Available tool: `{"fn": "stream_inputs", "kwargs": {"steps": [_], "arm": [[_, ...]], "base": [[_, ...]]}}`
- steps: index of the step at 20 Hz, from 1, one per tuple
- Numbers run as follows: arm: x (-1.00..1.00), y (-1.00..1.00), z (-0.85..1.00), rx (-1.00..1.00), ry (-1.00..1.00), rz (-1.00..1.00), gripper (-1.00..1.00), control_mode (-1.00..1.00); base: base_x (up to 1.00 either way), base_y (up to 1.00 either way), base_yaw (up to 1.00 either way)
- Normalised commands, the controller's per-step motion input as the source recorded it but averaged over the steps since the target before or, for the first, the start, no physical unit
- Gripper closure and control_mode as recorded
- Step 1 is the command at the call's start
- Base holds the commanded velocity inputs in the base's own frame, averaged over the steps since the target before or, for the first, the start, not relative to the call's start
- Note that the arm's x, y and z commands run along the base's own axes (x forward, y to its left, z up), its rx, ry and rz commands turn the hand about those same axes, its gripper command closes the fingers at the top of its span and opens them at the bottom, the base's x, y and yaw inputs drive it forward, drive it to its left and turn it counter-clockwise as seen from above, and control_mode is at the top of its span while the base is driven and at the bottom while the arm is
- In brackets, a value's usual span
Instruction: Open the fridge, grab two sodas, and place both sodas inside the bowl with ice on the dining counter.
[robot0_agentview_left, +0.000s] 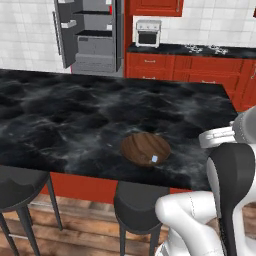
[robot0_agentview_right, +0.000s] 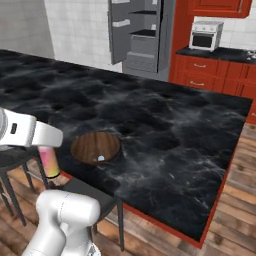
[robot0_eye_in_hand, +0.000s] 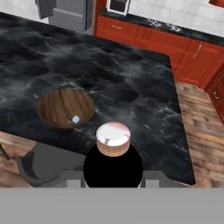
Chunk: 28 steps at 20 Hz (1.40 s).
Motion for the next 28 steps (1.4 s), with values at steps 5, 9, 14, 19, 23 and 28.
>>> {"fn": "stream_inputs", "kwargs": {"steps": [5, 9, 14, 19, 23, 28], "arm": [[0.00, 0.00, 0.00, 0.00, 0.00, 0.00, 1.00, 1.00], [0.34, 0.24, -0.01, -0.01, 0.04, -0.04, 1.00, -1.00], [0.98, 0.36, -0.13, 0.00, 0.24, 0.03, 1.00, -1.00], [0.99, 0.33, -0.29, -0.02, 0.31, 0.21, 1.00, -1.00], [0.80, 0.08, -0.37, 0.00, 0.21, 0.20, 1.00, -1.00], [0.66, 0.00, -0.45, 0.00, 0.14, 0.17, 1.00, -1.00]], "base": [[0.48, 0.53, -0.24], [0.23, 0.35, -0.09], [0.00, 0.00, 0.00], [0.00, 0.00, 0.00], [0.00, 0.00, 0.00], [0.00, 0.00, 0.00]]}}
